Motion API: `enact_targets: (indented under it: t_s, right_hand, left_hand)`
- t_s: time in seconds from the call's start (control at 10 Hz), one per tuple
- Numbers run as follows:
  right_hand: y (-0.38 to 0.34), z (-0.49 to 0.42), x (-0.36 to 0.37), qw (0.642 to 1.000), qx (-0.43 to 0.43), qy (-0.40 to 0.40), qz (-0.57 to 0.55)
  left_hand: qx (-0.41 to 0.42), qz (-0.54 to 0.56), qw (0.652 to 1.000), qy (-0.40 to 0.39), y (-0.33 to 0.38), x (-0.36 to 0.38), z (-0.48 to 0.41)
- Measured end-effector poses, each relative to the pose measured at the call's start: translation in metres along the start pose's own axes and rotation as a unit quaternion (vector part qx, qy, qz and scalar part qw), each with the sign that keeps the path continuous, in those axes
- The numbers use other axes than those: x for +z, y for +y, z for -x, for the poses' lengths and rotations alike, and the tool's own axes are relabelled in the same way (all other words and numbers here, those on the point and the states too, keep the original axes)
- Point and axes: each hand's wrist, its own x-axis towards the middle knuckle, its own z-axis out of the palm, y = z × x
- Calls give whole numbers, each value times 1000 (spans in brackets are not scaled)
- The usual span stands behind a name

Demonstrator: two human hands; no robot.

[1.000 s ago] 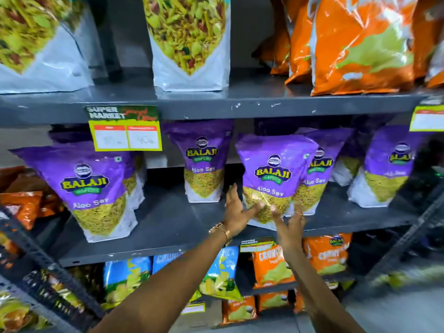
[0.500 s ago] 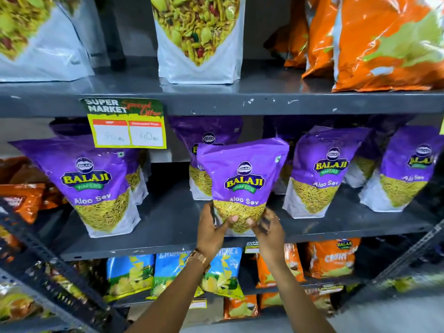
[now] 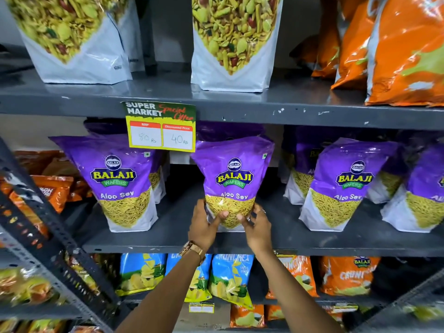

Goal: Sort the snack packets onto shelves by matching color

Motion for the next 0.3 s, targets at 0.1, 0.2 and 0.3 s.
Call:
enact_targets:
  t_s: [0.1, 0.2, 0.3]
  right_hand:
    - [-6, 5, -1, 1000, 12, -4, 14]
    - [-13, 13, 3, 999, -24, -13, 20]
    - [-27, 28, -2, 998, -56, 39, 12]
  left_hand:
    - [-20, -8, 1000, -8, 4, -3, 1]
    - [-6, -4, 1000, -29, 10, -7, 1]
    - [58, -14, 998, 2, 22, -9, 13]
